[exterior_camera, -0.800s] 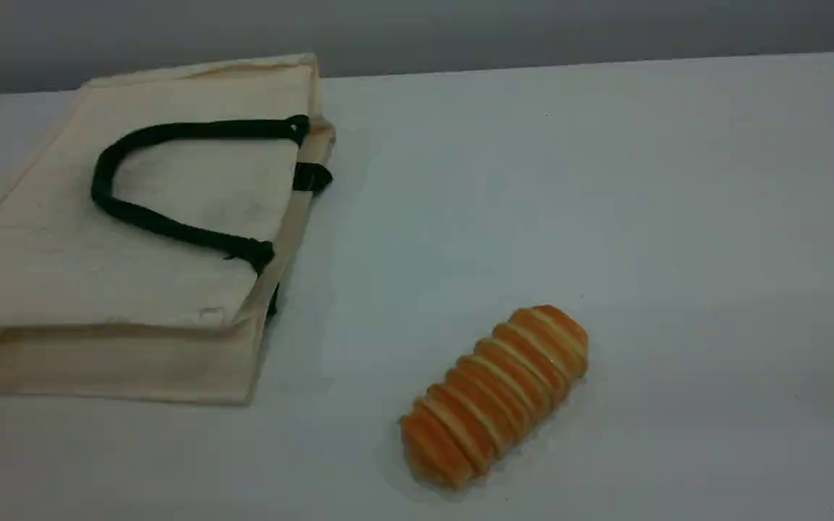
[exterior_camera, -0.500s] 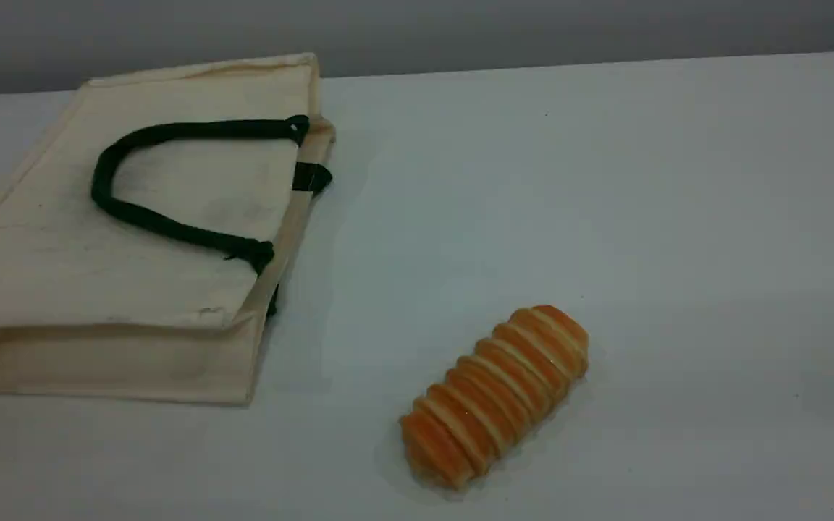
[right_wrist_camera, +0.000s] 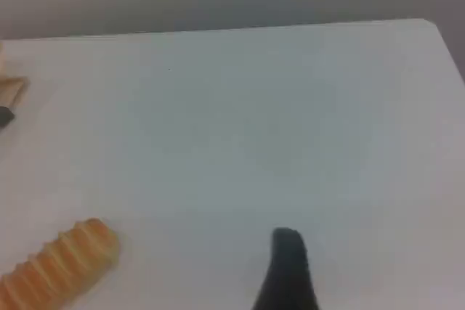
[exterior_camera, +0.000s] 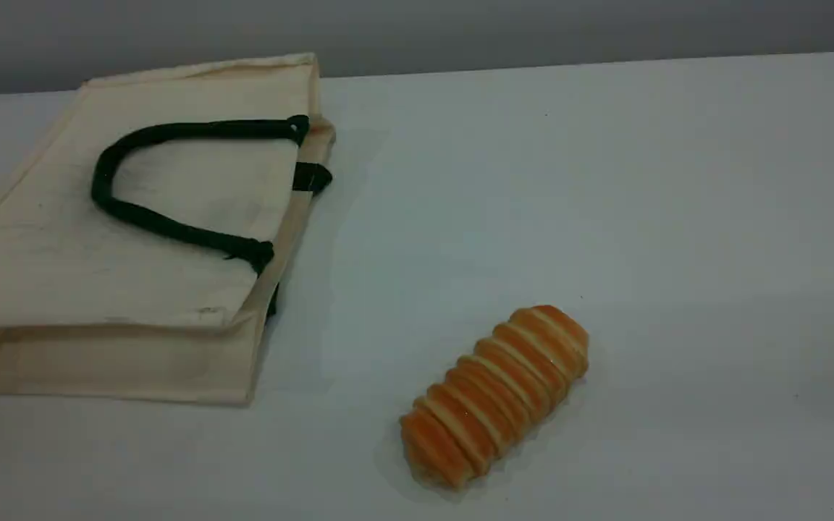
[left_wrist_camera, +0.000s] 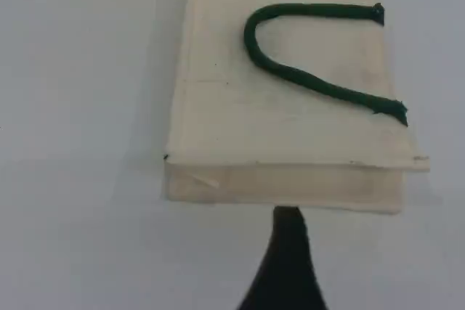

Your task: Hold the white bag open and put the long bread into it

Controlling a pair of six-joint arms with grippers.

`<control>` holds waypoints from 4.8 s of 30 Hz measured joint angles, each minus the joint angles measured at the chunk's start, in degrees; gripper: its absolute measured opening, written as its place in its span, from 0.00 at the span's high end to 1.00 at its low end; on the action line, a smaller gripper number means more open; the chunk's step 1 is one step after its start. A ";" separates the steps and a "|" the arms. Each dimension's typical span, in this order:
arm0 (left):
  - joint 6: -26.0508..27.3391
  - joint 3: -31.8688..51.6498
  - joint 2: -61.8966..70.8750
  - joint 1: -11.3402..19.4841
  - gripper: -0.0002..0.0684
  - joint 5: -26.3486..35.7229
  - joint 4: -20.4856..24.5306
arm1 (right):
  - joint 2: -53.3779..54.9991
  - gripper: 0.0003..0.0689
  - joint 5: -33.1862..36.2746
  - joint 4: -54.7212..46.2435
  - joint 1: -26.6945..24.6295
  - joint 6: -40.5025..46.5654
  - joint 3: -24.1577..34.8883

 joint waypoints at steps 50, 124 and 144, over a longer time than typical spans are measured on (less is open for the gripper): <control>-6.03 -15.66 46.62 0.00 0.22 -15.15 6.76 | 31.24 0.26 -22.76 26.95 0.05 -20.02 -1.83; -4.77 -46.26 125.32 -2.01 0.32 -32.94 2.99 | 75.02 0.26 -29.55 64.73 0.10 -57.92 -13.24; 5.12 -54.48 118.95 -3.18 0.86 -21.09 -6.65 | 82.78 0.26 -23.19 72.14 0.10 -61.69 -13.24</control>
